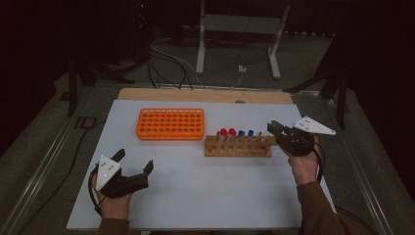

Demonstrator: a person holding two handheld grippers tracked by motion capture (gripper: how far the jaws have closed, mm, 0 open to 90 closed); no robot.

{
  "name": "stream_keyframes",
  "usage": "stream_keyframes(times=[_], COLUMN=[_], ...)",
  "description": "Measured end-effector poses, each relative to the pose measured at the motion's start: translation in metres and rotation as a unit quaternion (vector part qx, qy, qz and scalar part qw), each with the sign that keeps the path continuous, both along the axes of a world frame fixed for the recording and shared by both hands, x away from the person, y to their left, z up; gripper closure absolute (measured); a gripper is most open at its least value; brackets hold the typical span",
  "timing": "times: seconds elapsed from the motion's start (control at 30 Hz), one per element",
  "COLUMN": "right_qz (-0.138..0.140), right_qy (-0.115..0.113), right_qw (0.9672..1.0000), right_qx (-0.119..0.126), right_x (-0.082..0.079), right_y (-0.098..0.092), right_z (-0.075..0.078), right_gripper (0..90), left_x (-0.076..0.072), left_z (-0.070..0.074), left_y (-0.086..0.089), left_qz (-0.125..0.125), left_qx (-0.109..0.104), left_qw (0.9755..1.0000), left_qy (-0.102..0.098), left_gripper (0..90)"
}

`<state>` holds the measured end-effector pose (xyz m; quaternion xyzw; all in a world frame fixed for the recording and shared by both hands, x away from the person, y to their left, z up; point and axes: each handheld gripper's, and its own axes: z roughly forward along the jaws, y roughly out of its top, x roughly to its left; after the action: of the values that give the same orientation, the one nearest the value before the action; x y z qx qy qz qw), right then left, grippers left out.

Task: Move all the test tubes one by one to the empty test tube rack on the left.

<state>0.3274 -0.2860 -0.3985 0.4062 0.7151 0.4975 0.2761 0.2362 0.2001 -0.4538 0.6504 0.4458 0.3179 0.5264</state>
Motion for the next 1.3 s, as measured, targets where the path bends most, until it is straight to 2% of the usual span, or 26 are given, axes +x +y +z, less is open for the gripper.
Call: stream_keyframes(times=[0.07,0.2,0.27,0.33,0.4,0.5,0.53,0.57,0.7,0.73,0.77,0.9,1.0,1.1,1.23,1.3], right_qz=[0.007,0.019,0.035,0.042,0.062,0.083,0.089,0.098,0.119,0.119,0.130,0.145,0.156,0.166,0.175,0.179], right_qy=[0.000,0.005,0.011,0.014,0.018,0.021,0.023,0.025,0.032,0.032,0.036,0.043,0.048,0.051,0.053,0.054], right_qw=[1.0000,0.9998,0.9992,0.9989,0.9977,0.9962,0.9956,0.9947,0.9922,0.9922,0.9908,0.9884,0.9866,0.9847,0.9832,0.9824], right_qx=[0.000,0.003,0.013,0.017,0.021,0.020,0.019,0.018,0.015,0.015,0.013,0.011,0.008,0.005,0.002,0.002], right_x=[-0.003,-0.007,-0.010,-0.011,-0.014,-0.016,-0.016,-0.016,-0.015,-0.015,-0.014,-0.012,-0.012,-0.013,-0.015,-0.015], right_y=[0.003,0.007,0.012,0.015,0.024,0.035,0.040,0.045,0.062,0.062,0.072,0.086,0.095,0.102,0.110,0.112], right_z=[0.003,0.003,0.003,0.003,0.002,0.002,0.001,0.001,-0.002,-0.002,-0.003,-0.006,-0.009,-0.010,-0.011,-0.012], right_gripper=[76.3,76.3,76.3,76.3,76.3,76.2,76.2,76.2,76.2,76.2,76.2,76.1,76.1,76.1,76.1,76.1], left_x=[0.008,0.019,0.024,0.028,0.035,0.040,0.040,0.043,0.049,0.049,0.051,0.054,0.056,0.059,0.062,0.062], left_z=[0.004,0.012,0.015,0.019,0.022,0.024,0.024,0.024,0.022,0.022,0.020,0.015,0.012,0.010,0.008,0.007], left_y=[-0.006,-0.020,-0.029,-0.040,-0.057,-0.075,-0.075,-0.087,-0.112,-0.112,-0.124,-0.145,-0.155,-0.161,-0.164,-0.166], left_qz=[-0.010,-0.028,-0.040,-0.053,-0.072,-0.094,-0.094,-0.109,-0.142,-0.142,-0.162,-0.193,-0.202,-0.202,-0.223,-0.226], left_qx=[0.007,0.006,0.007,0.013,0.016,0.016,0.016,0.018,0.029,0.029,0.036,0.047,0.047,0.047,0.045,0.047], left_qw=[0.9999,0.9996,0.9991,0.9985,0.9973,0.9954,0.9954,0.9938,0.9893,0.9893,0.9859,0.9795,0.9772,0.9768,0.9721,0.9713], left_qy=[-0.001,-0.009,-0.010,-0.001,0.008,0.009,0.009,0.009,0.014,0.014,0.023,0.035,0.045,0.053,0.059,0.060], left_gripper=[0.8,0.8,1.1,2.4,2.6,3.6,4.4,5.1,7.8,8.7,10.5,16.0,19.3,29.3,44.3,50.7])
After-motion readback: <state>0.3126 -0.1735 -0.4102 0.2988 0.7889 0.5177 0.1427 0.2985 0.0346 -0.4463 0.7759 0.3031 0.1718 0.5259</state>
